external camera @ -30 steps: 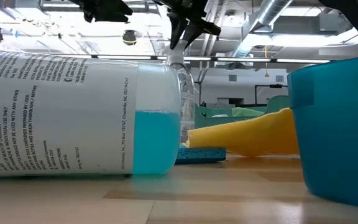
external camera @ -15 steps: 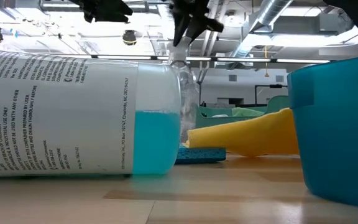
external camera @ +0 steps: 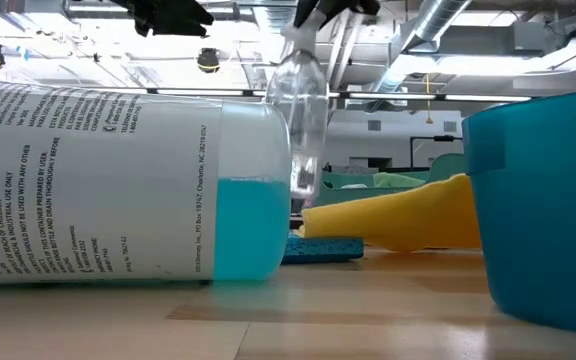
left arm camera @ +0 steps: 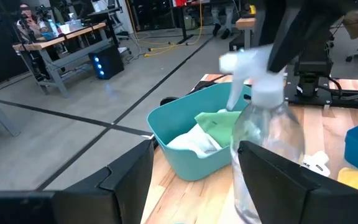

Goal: Pick & Place Kitchen Items
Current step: Put the transparent spray bottle into the blue bin

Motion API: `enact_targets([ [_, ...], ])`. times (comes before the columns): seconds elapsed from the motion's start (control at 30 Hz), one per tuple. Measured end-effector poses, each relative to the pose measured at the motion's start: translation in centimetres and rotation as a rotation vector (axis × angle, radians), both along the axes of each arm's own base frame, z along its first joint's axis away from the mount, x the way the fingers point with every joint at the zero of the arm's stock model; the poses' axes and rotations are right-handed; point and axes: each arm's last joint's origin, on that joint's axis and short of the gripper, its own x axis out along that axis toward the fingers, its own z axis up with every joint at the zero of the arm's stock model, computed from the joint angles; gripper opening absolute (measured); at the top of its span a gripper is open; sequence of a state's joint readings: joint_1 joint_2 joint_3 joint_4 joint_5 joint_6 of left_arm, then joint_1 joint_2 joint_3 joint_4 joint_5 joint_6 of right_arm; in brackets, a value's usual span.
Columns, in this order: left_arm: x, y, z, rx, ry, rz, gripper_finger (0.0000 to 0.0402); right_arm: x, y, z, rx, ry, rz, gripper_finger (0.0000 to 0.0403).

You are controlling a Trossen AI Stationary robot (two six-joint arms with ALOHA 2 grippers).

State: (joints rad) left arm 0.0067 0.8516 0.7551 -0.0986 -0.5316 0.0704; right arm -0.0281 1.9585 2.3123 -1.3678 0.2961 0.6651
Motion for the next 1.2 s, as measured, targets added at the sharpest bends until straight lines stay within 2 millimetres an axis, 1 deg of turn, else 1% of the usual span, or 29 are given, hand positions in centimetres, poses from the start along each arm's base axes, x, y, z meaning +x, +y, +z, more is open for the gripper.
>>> enact_targets([
  [0.1,0.0,0.0,0.0,0.0,0.004,0.0,0.0231,-1.1,1.0,0.9,0.0,0.002,0.035,0.0082],
  [0.23,0.0,0.0,-0.2,0.001,0.023,-0.001,0.0231,-2.7,2.9,1.7,0.019,0.022,0.07,0.0082],
  [0.37,-0.1,0.0,-0.4,0.001,0.047,-0.001,0.0231,-4.3,5.0,2.6,0.058,0.018,0.068,0.0082],
  [0.47,-0.1,0.0,-0.4,0.002,0.045,-0.001,0.0231,-4.9,6.7,2.9,0.099,-0.011,0.048,0.0082],
  [0.77,-0.1,0.0,-0.4,0.002,0.046,-0.001,0.0231,-6.0,11.3,2.9,0.203,-0.056,-0.029,0.0082],
  [0.93,-0.1,0.0,-0.4,0.001,0.045,-0.002,0.0231,-6.9,14.0,2.9,0.261,-0.073,-0.033,0.0082],
  [1.07,-0.1,0.0,-0.4,-0.02,0.029,0.002,0.0231,-8.2,16.2,3.0,0.288,-0.056,0.0,0.0082],
  [1.2,0.0,0.0,-0.2,-0.094,-0.034,0.014,0.0231,-9.9,17.7,4.0,0.311,-0.068,0.051,0.0082],
])
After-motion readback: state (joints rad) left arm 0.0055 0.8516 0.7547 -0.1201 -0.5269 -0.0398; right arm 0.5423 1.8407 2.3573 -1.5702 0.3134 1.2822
